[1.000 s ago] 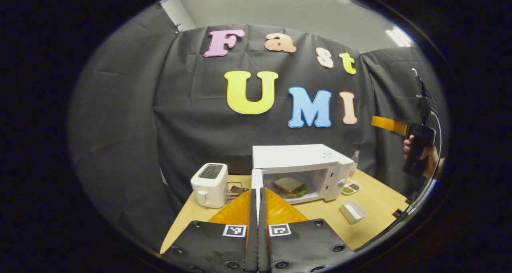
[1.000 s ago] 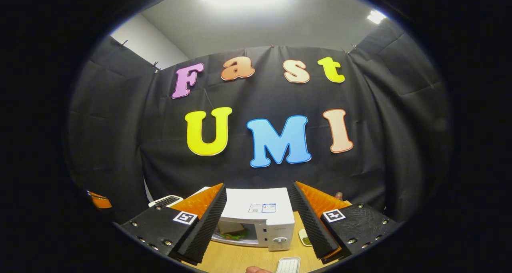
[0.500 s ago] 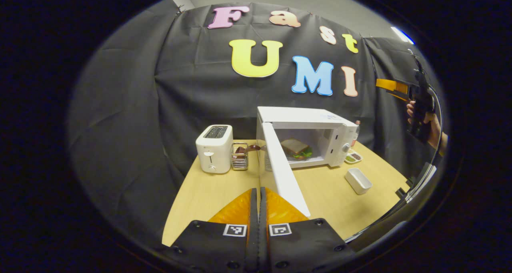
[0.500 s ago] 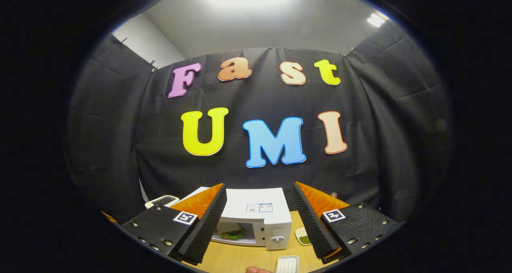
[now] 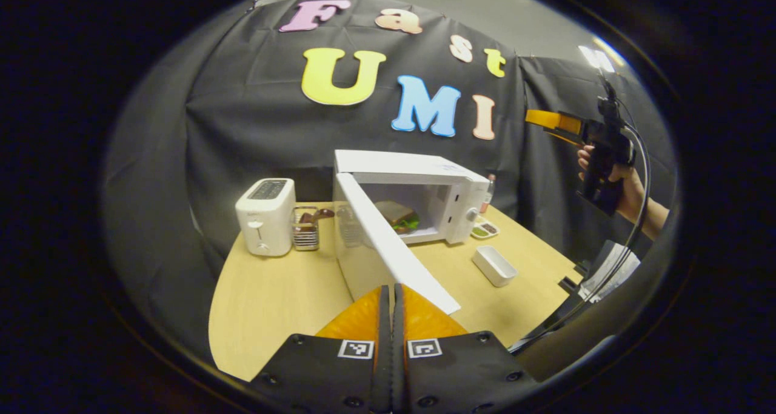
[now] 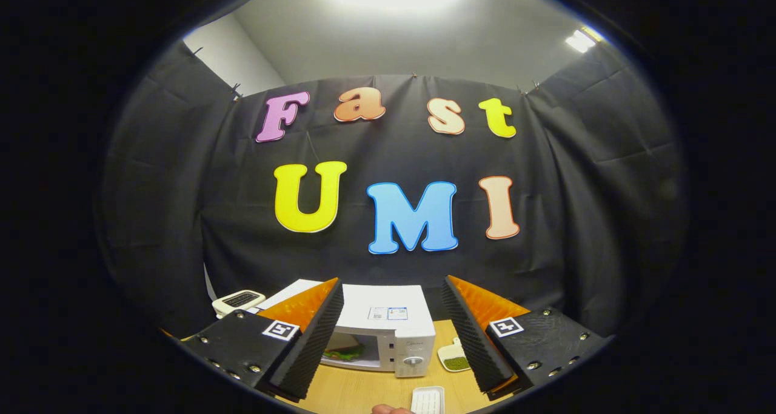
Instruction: Open the microwave oven with the left hand, put the food in, and close the microwave oven.
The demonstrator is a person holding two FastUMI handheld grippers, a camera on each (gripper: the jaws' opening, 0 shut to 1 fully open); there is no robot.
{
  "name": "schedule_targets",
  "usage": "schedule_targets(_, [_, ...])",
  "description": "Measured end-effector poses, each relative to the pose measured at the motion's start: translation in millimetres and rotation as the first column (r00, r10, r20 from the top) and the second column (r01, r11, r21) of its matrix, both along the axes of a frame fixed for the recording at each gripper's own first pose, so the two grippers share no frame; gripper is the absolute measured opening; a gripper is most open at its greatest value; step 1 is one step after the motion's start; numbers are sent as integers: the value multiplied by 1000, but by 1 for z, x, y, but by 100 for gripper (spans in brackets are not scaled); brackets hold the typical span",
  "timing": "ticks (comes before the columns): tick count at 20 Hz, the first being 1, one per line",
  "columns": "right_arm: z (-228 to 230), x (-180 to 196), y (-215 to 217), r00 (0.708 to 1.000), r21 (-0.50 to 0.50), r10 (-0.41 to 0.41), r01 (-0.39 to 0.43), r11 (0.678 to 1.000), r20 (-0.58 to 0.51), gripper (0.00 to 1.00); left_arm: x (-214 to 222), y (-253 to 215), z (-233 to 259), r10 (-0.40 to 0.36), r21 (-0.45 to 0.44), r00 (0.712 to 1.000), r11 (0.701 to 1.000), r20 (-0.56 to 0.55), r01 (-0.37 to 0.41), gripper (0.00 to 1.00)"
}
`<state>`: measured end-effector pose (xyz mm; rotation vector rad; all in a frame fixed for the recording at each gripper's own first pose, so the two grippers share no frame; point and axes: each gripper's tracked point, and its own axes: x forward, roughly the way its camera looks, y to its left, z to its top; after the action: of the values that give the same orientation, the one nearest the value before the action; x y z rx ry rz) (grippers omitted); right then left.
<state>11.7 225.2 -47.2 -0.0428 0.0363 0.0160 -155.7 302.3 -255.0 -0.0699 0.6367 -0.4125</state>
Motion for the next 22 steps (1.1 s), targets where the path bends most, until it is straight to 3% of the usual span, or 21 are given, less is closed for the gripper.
schedule_targets(6, [13,4,-26,1000,15,-24,24,1000,19,98,15,-62,-5,-71,-46,997,996,-13,70,6])
schedule_targets(17, [9,30,-99,1000,49,5,-4,999,-23,98,68,-170,-18,-61,-87,998,994,-19,59,6])
schedule_targets(22, [6,35,-128,1000,51,-5,7,999,-27,98,89,-210,-27,-95,-89,995,992,-15,94,6])
